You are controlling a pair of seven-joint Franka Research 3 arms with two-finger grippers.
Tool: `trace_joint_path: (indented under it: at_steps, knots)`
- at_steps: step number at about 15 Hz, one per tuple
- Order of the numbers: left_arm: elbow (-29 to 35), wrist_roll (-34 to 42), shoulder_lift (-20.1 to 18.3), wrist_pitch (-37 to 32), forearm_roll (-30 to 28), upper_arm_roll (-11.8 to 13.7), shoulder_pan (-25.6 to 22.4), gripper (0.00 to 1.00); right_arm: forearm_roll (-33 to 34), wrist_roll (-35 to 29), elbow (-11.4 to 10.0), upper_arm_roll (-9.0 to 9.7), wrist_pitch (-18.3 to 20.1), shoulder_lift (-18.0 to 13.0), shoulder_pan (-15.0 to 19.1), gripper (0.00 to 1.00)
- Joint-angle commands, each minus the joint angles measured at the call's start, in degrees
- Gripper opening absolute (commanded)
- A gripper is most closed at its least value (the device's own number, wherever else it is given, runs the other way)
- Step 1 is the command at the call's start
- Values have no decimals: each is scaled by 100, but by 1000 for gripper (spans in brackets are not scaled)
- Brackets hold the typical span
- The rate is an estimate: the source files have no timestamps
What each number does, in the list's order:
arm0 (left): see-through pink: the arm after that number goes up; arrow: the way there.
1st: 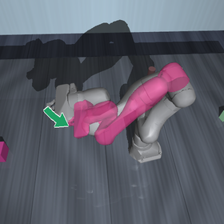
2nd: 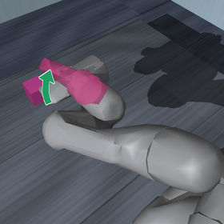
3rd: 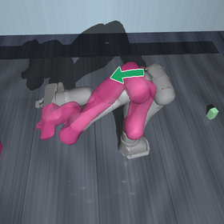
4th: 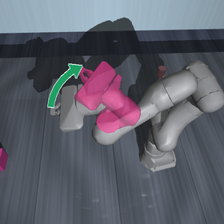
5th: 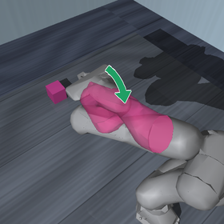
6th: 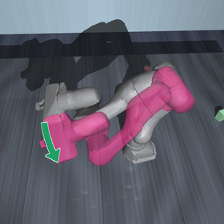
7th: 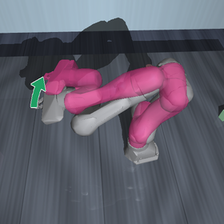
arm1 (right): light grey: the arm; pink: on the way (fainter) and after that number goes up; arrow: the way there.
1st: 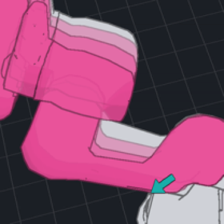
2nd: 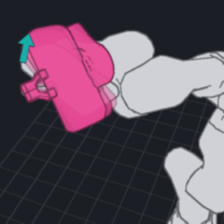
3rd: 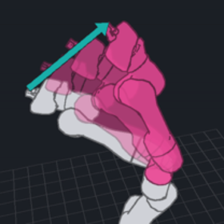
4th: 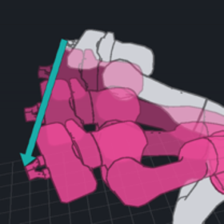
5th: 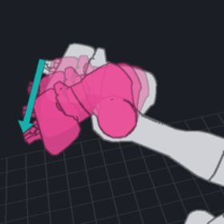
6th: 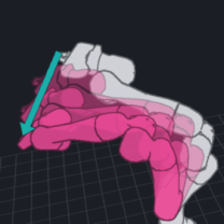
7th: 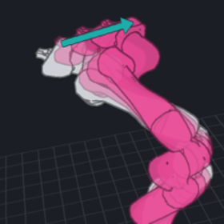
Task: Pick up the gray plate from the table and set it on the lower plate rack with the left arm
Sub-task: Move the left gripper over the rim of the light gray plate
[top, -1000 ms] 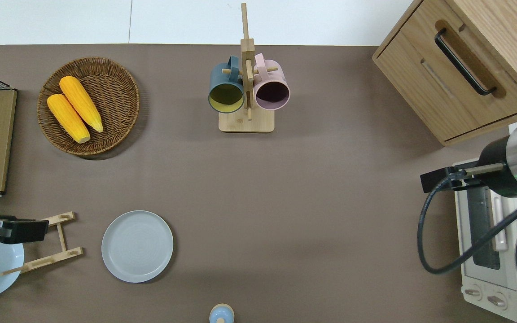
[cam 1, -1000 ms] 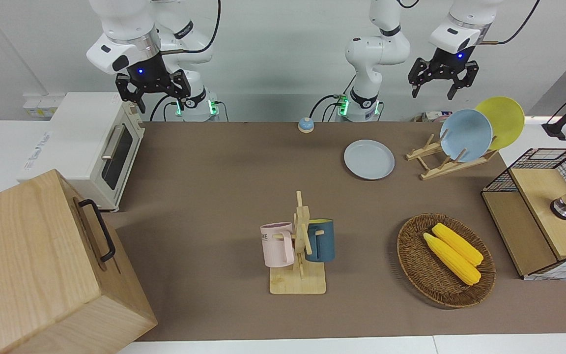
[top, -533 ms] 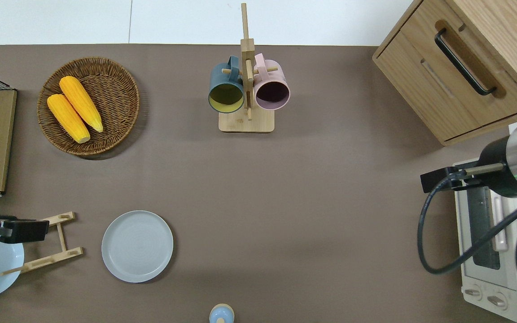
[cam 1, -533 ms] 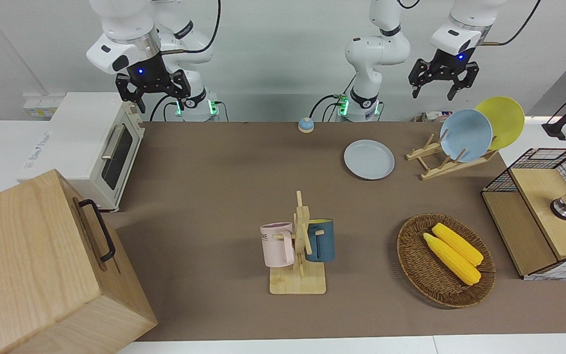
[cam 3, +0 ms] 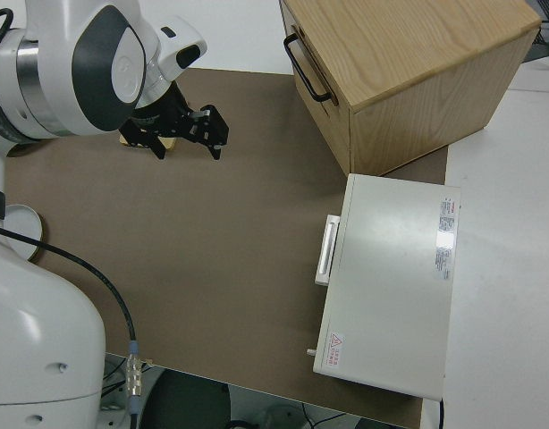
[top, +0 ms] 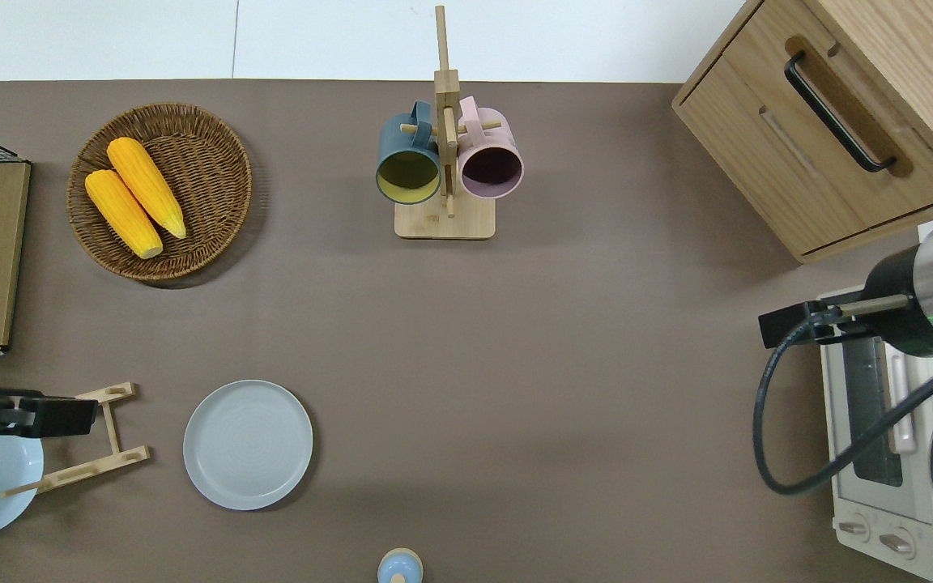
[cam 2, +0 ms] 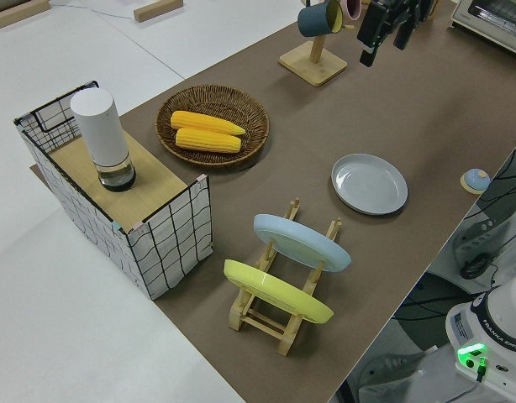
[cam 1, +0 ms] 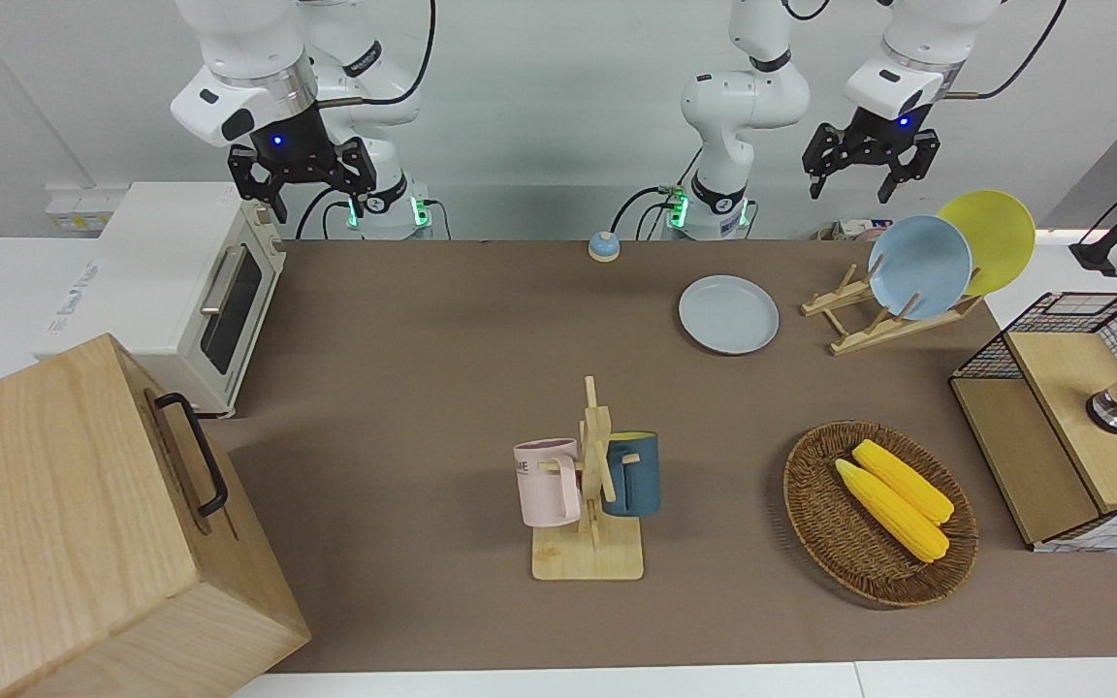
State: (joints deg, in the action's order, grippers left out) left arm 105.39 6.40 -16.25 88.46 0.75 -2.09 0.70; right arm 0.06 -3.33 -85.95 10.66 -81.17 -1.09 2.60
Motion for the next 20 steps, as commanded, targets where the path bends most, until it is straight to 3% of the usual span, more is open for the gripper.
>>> trace_joint_path:
  at_steps: [1,20]
  knots:
    - [490,-147,-53,364,-49,16,53,991,-59,8,35,32,75,-14,56,987]
    - [2495,-165,-141,2342,-295,78,45,989,-59,8,35,32,75,-14,56,987]
